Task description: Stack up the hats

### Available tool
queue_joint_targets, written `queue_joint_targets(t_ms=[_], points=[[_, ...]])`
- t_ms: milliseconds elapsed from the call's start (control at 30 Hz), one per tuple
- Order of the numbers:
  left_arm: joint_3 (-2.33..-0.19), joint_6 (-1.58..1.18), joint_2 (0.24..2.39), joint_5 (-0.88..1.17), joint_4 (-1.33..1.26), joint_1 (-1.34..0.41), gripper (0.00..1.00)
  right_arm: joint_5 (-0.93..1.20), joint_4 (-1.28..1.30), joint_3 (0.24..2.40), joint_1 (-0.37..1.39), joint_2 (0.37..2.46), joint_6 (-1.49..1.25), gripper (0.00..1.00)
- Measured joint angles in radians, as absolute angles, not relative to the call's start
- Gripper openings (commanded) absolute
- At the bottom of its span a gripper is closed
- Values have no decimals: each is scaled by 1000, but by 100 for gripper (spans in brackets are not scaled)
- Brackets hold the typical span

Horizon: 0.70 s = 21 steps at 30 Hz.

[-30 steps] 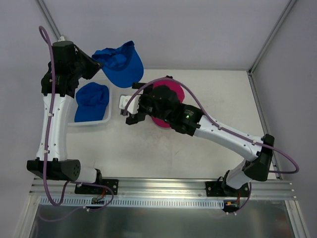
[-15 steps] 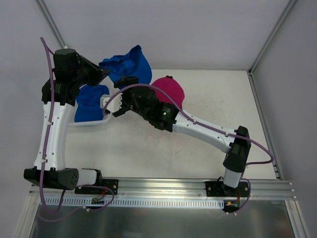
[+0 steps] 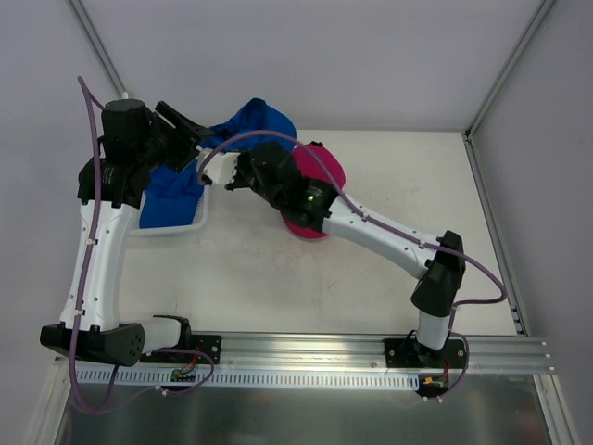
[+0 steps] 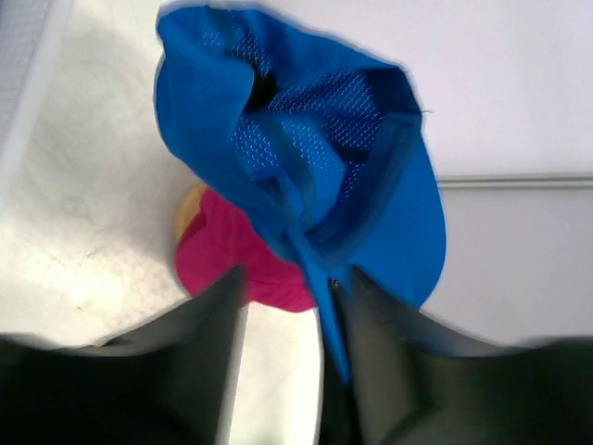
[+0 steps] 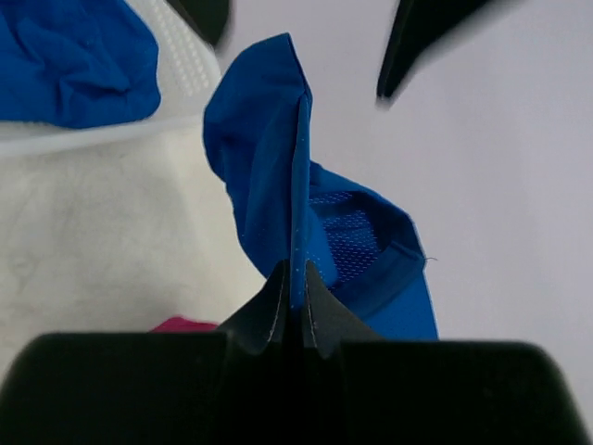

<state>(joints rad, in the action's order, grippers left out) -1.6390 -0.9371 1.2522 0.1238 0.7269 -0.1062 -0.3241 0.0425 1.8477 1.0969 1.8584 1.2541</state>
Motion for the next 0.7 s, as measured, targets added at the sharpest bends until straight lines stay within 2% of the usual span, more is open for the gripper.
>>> queue_joint_targets(t_ms=[33, 100, 267, 400, 533, 700], points=[[-1646, -922, 1252, 121, 727, -106, 90, -300, 77, 1847, 1071, 1847, 1195, 1], [-1673, -884, 1256, 106, 727, -106, 99, -241, 133, 1847, 1007, 1822, 1081, 0], [-1754, -704, 1250, 41, 693, -94, 99, 35, 203, 1845, 753, 1715, 682, 0], [-1702, -609, 1180, 99, 636, -28, 99, 225, 216, 1966, 540, 1703, 214, 0], [-1570, -569, 1106, 271, 553, -5, 99, 330, 160, 2037, 432, 1726, -192, 0], [-1339, -685, 1104, 563, 329, -7, 99, 363, 148, 2012, 430, 1736, -520, 0]])
